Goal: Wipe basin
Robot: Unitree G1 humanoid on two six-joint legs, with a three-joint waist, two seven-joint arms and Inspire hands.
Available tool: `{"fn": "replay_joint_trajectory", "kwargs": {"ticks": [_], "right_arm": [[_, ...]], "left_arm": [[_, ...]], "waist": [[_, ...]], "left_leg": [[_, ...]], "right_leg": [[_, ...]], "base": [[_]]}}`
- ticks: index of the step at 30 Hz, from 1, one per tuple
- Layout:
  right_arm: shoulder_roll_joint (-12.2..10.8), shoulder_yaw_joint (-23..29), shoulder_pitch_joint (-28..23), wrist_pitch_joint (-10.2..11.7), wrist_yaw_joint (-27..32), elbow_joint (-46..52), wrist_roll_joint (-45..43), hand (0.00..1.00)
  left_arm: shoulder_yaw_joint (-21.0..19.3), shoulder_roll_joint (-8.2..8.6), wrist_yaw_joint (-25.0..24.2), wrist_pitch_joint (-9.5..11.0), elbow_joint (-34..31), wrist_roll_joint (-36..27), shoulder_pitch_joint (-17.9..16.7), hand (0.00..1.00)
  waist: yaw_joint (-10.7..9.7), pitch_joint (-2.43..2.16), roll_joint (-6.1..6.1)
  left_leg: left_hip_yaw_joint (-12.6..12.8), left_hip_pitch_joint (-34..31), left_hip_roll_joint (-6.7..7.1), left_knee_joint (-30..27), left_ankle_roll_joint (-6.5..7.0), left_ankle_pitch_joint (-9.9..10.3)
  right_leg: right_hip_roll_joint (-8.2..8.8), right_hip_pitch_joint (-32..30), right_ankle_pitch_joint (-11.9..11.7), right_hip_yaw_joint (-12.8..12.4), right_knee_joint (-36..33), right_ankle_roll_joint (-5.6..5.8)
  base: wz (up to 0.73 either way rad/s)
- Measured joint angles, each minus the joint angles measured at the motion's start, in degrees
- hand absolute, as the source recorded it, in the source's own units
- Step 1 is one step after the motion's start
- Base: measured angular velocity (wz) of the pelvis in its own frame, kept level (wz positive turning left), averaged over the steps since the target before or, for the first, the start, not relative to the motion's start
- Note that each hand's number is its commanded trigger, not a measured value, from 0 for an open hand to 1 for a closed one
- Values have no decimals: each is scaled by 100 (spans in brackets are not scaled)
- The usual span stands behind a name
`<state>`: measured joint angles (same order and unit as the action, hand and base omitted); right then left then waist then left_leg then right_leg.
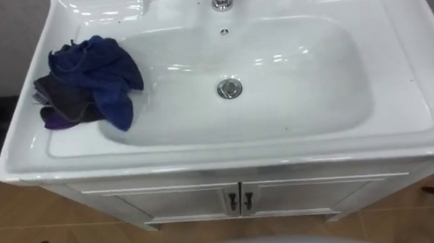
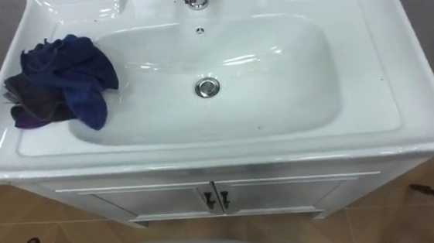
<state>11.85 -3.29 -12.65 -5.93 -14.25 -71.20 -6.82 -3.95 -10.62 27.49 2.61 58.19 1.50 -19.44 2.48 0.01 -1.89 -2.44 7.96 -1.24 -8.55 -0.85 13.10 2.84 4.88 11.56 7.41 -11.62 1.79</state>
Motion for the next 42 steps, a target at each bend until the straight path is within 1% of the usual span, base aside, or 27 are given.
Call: {"fn": "replay_joint_trajectory", "kwargs": {"ticks": [2, 5, 8, 10, 12, 16, 18, 21, 23, 26, 27, 29, 32, 34, 37, 40, 42], "right_arm": [[0, 0, 8, -28, -18, -12, 92, 0], [-64, 1, 7, -55, 43, -76, 310, 0], [-165, 1, 23, -118, 125, -183, 483, 0], [-227, 7, 25, -120, 164, -245, 597, 0], [-239, 8, 24, -124, 161, -258, 717, 0], [-248, 8, 25, -167, 157, -262, 732, 0], [-249, 8, 27, -171, 158, -265, 738, 0], [-250, 8, 33, -172, 161, -264, 738, 0], [-255, 5, 39, -176, 164, -264, 739, 0], [-300, 5, 52, -193, 165, -263, 740, 0], [-327, 5, 68, -243, 165, -265, 746, 0], [-356, 5, 88, -294, 163, -294, 783, 0], [-370, 5, 94, -300, 157, -313, 794, 0], [-370, 0, 89, -325, 154, -319, 810, 0], [-376, -2, 86, -423, 154, -373, 926, 0], [-377, -4, 84, -503, 157, -390, 930, 0], [-377, -10, 85, -547, 157, -390, 945, 0]], "left_arm": [[51, 101, -171, -46, 169, 74, 6, 0], [74, 270, -404, -218, 287, 80, 7, 0], [74, 348, -636, -352, 491, 82, 80, 0], [69, 350, -837, -427, 600, 86, 130, 0], [68, 353, -997, -496, 601, 86, 146, 0], [55, 352, -1285, -556, 631, 88, 212, 0], [61, 352, -1438, -622, 646, 92, 280, 0], [70, 353, -1588, -641, 670, 94, 320, 0], [74, 352, -1666, -655, 722, 116, 341, 0], [75, 352, -1809, -770, 823, 206, 366, 0], [80, 353, -1863, -832, 832, 209, 362, 0], [78, 354, -1955, -893, 832, 209, 364, 0], [69, 351, -2049, -977, 837, 209, 364, 0], [68, 351, -2100, -1005, 845, 252, 365, 0], [70, 351, -2200, -1042, 841, 282, 369, 0], [69, 351, -2211, -1108, 838, 318, 369, 0], [69, 351, -2211, -1112, 838, 319, 367, 0]], "waist": [[-62, 0, 0], [-79, -9, 44], [-79, -3, 96], [-82, -1, 123], [-84, -1, 124], [-91, -1, 125], [-100, -2, 130], [-104, -2, 136], [-104, -2, 141], [-103, 0, 162], [-110, -1, 171], [-123, -1, 176], [-125, -2, 179], [-125, -3, 184], [-137, -1, 193], [-144, 0, 200], [-145, 1, 204]], "left_leg": [[38, 21, -3, 2, 0, 0], [102, 36, -5, -11, 1, 0], [157, 49, -6, -18, 0, 0], [195, 59, -6, -17, 1, 1], [240, 60, -8, -17, 10, 6], [272, 66, -8, -17, 17, 11], [279, 67, -9, -20, 17, 11], [318, 67, -11, -28, 17, 11], [375, 70, -11, -35, 17, 11], [420, 67, -11, -56, 18, 12], [422, 67, -11, -65, 22, 16], [422, 69, -10, -66, 26, 19], [429, 75, -10, -71, 30, 22], [450, 75, -10, -79, 30, 22], [466, 76, -9, -82, 38, 27], [465, 77, -9, -78, 48, 40], [464, 78, -9, -78, 50, 47]], "right_leg": [[-2, 3, 0, -25, -2, 0], [-4, 6, 1, -68, -2, 1], [-3, 20, 1, -82, -3, 2], [0, 25, 4, -90, -9, 6], [2, 13, 6, -105, -8, 10], [3, -1, 7, -134, -13, 12], [3, 0, 7, -134, -20, 12], [3, -4, 7, -150, -42, 12], [7, -15, 9, -168, -59, 15], [8, -24, 12, -199, -36, 19], [7, -23, 13, -201, -16, 20], [6, -23, 13, -201, -15, 21], [6, -23, 13, -211, -26, 21], [6, -22, 17, -235, -39, 24], [4, -21, 20, -254, -41, 29], [4, -18, 19, -254, -44, 33], [4, -10, 18, -250, -39, 36]], "base": [[-8], [-5], [0], [0], [-4], [-3], [0], [-2], [-5], [-5], [0], [0], [0], [-4], [0], [0], [0]]}}
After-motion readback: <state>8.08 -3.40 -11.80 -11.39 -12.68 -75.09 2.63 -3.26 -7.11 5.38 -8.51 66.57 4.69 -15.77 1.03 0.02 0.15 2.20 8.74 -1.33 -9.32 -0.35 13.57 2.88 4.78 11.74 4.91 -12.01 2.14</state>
